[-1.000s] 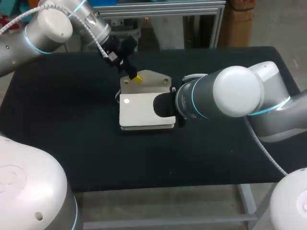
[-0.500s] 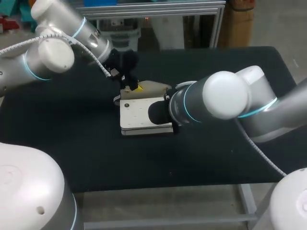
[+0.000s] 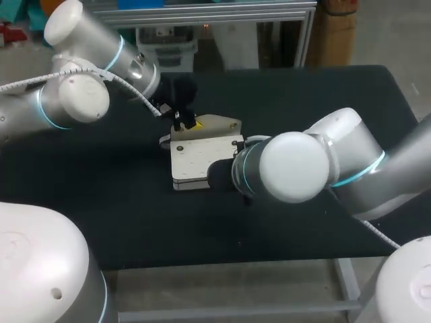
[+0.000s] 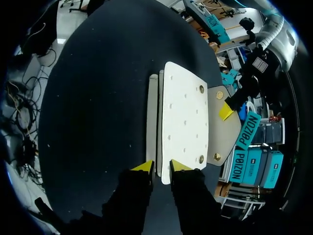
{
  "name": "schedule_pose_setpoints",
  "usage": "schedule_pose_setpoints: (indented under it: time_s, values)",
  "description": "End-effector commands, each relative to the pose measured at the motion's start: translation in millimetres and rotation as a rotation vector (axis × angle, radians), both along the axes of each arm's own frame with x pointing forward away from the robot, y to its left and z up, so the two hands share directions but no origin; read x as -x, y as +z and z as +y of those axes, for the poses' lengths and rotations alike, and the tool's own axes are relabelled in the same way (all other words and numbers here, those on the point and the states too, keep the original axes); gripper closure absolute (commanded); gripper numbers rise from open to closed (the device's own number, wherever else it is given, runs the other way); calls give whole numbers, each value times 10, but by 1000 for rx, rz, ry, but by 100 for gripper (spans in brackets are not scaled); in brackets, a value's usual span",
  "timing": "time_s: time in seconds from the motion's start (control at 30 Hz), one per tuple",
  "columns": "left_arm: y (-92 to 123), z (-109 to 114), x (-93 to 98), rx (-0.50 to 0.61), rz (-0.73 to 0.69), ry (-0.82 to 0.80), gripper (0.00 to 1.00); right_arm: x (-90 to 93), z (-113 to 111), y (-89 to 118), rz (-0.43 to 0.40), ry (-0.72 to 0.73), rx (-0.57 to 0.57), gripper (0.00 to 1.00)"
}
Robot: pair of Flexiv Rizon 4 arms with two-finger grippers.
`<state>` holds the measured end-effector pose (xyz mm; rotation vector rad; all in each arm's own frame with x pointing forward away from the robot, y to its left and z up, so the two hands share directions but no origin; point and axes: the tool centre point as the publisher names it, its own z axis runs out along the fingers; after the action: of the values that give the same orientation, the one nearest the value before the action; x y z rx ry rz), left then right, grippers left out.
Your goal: Pick up the bag, open it, inspect its contents, close it, and place it on the opposite side
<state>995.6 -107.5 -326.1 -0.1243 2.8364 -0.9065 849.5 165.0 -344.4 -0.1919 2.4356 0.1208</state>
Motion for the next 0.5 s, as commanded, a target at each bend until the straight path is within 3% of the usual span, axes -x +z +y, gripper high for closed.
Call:
schedule_pose_setpoints:
  time_s: [0.03,0.3,0.5]
  values:
    - [4,-4,-6,-9,10,-11,100,-60,-49,-135,-19,6,-18,77]
    - [-2,-6,-23,-24,29,-33,100,-158,-83,-265,-20,0,-15,61]
    - [-24,-35,-38,-34,38,-55,100,-239,-48,-271,-42,-2,-1,60]
